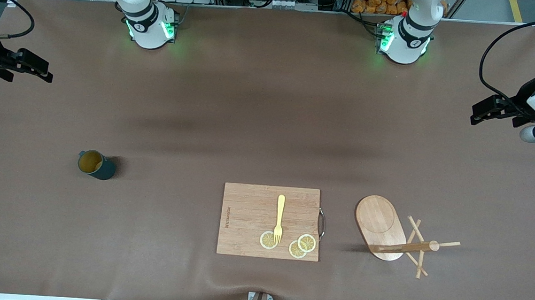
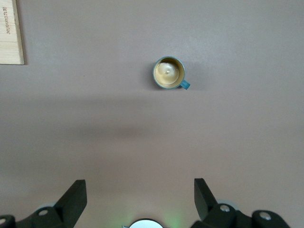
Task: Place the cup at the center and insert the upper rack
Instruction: 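Reach the right gripper down to the teal mug and grasp it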
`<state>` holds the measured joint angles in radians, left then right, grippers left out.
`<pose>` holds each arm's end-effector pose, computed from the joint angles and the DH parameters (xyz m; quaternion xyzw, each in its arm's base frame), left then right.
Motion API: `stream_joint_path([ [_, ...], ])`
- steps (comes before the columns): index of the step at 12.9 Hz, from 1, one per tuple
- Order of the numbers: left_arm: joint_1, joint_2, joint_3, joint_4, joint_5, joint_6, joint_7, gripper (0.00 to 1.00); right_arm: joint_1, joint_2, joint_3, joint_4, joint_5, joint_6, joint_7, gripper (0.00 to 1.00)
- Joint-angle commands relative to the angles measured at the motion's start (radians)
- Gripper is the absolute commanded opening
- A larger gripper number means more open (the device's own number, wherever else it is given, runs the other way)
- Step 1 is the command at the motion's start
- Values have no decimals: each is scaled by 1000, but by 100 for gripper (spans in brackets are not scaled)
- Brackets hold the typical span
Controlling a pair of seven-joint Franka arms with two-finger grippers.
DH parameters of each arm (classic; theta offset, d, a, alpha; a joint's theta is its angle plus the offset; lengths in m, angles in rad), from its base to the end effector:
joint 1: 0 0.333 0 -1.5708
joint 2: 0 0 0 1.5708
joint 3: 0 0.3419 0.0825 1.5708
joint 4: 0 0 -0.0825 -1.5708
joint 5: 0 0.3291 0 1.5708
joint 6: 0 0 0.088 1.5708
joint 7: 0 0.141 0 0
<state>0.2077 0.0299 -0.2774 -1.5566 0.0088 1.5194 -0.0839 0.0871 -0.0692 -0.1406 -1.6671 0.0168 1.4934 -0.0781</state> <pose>0.5001 -0.0314 0.6036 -0.9994 -0.0071 0.0329 0.0028 0.4622 -0.0247 0.6036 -0.9984 -0.0129 0.0516 0.0167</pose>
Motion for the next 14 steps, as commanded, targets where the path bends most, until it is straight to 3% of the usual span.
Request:
stream_joint_path([
  [1, -4, -15, -3, -3, 0, -13, -16, 100, -10, 9, 4, 13, 17, -7, 15, 100],
  [8, -1, -4, -8, -10, 0, -18, -11, 100, -10, 54, 4, 10, 17, 43, 11, 100],
  [14, -7, -1, -9, -7, -1, -16, -11, 100, -6, 300, 7, 1, 18, 338, 1, 100],
])
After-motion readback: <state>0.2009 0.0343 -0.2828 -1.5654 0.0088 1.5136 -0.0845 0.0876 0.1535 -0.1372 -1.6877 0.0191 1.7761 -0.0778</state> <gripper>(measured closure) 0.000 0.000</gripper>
